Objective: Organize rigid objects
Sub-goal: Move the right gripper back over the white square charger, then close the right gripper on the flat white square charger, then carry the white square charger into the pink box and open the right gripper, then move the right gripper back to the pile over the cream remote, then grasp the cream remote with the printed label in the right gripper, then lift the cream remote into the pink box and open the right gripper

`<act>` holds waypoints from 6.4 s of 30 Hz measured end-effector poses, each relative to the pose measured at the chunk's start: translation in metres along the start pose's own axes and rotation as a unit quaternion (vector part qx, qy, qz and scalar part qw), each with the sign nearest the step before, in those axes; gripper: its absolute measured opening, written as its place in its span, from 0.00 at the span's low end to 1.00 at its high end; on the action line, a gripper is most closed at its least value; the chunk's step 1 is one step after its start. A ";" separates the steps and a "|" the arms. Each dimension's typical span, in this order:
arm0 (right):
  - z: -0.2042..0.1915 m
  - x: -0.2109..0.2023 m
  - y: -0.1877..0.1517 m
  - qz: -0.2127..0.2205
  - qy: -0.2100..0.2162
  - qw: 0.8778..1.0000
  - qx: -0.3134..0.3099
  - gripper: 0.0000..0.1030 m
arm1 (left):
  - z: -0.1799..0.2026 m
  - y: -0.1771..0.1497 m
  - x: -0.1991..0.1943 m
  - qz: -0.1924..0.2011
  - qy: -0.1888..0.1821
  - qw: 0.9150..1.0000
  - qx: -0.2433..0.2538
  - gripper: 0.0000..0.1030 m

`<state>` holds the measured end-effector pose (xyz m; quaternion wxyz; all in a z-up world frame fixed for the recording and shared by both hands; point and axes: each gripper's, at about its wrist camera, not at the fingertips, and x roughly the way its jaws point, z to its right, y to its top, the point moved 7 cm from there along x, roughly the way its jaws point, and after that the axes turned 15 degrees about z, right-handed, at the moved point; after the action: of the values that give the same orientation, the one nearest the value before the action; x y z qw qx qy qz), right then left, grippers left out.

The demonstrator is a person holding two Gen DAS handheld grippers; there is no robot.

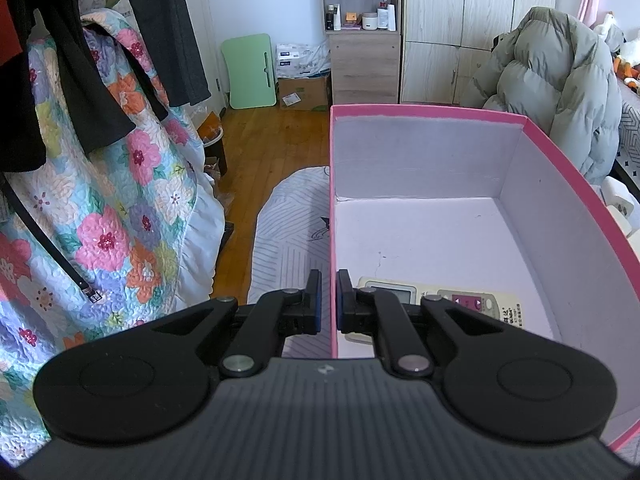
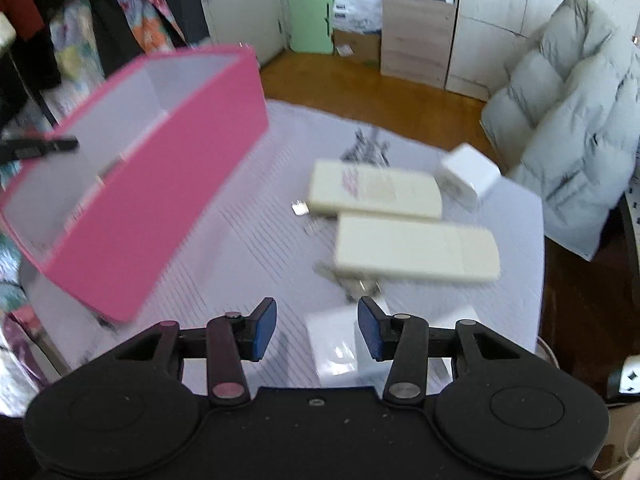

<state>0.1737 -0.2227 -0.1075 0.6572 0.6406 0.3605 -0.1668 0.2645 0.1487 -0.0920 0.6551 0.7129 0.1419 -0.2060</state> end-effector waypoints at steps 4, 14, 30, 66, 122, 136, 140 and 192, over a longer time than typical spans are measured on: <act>0.006 0.007 -0.016 -0.018 -0.009 0.999 -0.026 0.61 | 0.001 0.000 0.000 0.001 0.000 1.000 0.001 0.07; 0.009 0.020 -0.024 -0.031 0.007 0.993 -0.109 0.66 | 0.000 0.000 -0.001 -0.005 0.004 1.000 0.010 0.07; 0.003 0.003 -0.006 0.046 0.036 0.998 -0.026 0.60 | 0.002 0.001 0.000 -0.004 0.006 1.000 0.009 0.08; -0.210 0.096 0.049 -0.186 0.254 0.868 -0.384 0.63 | -0.002 0.003 0.001 0.015 -0.001 1.000 -0.007 0.08; -0.017 0.134 0.062 -0.088 0.214 0.879 -0.417 0.73 | 0.008 0.007 0.001 0.012 0.009 1.000 0.017 0.08; -0.009 0.154 0.088 -0.069 0.227 0.936 -0.261 0.69 | 0.007 0.006 0.001 0.013 0.005 1.000 0.023 0.08; -0.014 0.167 0.085 -0.080 0.204 0.939 -0.265 0.69 | 0.007 0.006 0.002 0.011 0.003 1.000 0.023 0.08; -0.119 -0.029 0.147 0.248 0.091 0.950 -0.165 0.60 | 0.004 0.005 -0.004 0.036 0.008 0.999 0.014 0.07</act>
<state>0.2234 -0.0968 0.0280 0.7388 0.6049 0.2708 0.1223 0.2631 0.1448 -0.0864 0.6507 0.7284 0.1187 -0.1786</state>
